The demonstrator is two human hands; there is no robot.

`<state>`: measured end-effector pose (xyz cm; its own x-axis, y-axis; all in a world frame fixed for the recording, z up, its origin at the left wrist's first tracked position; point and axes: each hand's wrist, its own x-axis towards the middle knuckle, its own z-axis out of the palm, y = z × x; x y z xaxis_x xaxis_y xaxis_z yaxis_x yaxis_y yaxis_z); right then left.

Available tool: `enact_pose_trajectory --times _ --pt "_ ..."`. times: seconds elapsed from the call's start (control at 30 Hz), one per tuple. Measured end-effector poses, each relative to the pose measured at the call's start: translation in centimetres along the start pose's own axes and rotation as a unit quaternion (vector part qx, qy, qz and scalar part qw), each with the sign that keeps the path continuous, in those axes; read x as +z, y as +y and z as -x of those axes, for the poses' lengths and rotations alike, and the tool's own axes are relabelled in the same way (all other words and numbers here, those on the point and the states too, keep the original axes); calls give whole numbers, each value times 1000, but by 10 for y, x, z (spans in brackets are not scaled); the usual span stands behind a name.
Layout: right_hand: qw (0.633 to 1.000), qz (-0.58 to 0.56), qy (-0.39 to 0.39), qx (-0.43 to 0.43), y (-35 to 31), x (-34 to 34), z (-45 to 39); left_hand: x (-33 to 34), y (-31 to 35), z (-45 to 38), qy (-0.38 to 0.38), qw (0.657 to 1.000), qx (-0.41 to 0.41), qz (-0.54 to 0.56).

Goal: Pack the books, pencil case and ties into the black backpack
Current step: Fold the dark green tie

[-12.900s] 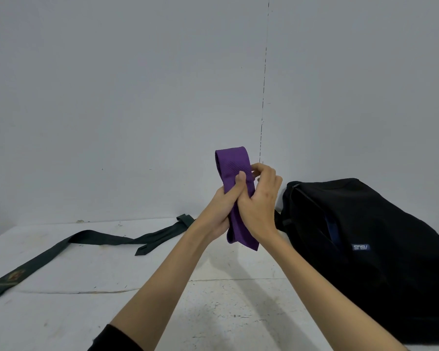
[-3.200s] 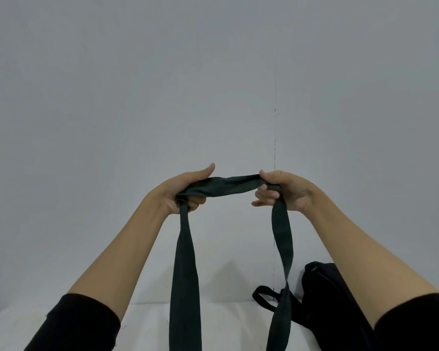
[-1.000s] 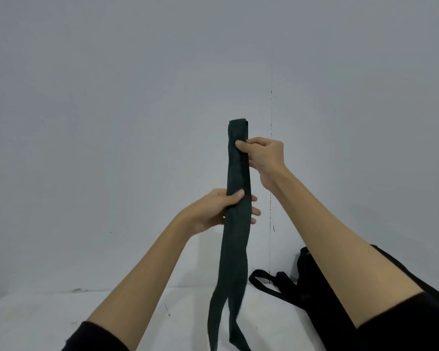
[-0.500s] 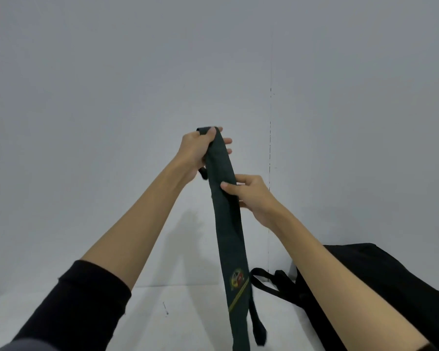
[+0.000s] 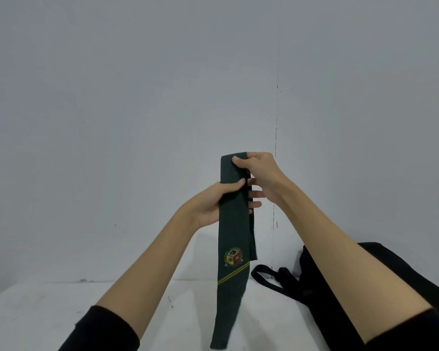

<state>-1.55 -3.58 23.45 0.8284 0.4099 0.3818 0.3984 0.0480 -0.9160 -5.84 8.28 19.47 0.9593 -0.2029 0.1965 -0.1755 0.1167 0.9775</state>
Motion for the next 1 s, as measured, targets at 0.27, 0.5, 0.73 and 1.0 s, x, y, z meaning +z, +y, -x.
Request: enact_pose_trajectory --times 0.27,0.5,0.73,1.0 --pt "985 162 37 -38 21 -11 -7 3 3 -2 69 997 -16 19" --pt "992 62 -99 39 59 -19 15 -2 2 -9 115 988 -32 102" --pt "987 23 -144 66 91 -6 24 -4 -6 -11 140 978 -13 152" --pt "989 25 -128 66 103 -3 24 -9 -10 -8 138 984 -14 112"
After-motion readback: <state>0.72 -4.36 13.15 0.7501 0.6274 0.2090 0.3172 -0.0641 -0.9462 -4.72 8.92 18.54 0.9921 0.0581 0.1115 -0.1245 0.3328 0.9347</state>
